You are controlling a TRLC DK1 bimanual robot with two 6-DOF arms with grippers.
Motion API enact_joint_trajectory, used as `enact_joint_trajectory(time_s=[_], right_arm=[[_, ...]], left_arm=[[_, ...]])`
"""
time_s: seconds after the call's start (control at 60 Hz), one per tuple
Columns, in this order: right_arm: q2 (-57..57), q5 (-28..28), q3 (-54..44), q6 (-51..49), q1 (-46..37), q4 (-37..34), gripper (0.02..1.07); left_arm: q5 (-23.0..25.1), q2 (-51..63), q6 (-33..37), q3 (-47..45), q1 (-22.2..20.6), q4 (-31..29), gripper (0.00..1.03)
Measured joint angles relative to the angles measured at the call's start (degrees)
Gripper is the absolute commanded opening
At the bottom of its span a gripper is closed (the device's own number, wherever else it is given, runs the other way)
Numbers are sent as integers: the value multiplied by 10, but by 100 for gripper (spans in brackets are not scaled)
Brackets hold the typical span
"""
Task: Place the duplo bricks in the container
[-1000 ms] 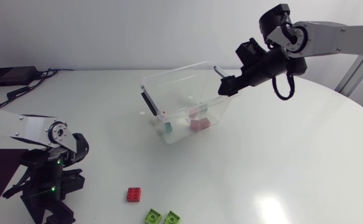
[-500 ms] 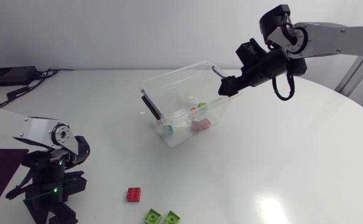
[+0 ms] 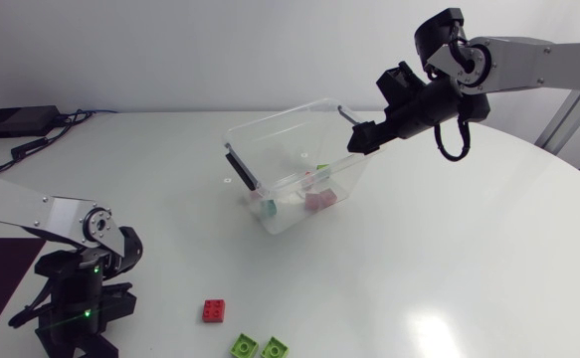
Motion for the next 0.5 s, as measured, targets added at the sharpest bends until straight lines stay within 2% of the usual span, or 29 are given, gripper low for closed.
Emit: enact_joint_trajectory(time_s=[0.117, 0.183, 0.267, 0.5], right_arm=[[0, -2, 0, 0, 0, 0, 102], [0, -2, 0, 0, 0, 0, 102], [0, -3, 0, 0, 0, 0, 102], [0, -4, 0, 0, 0, 0, 102]], left_arm=[[-2, 3, -3, -5, 0, 3, 80], [-2, 5, -6, -5, 0, 5, 71], [-2, 8, -11, -5, 0, 5, 50], [-2, 15, -12, -5, 0, 5, 39]])
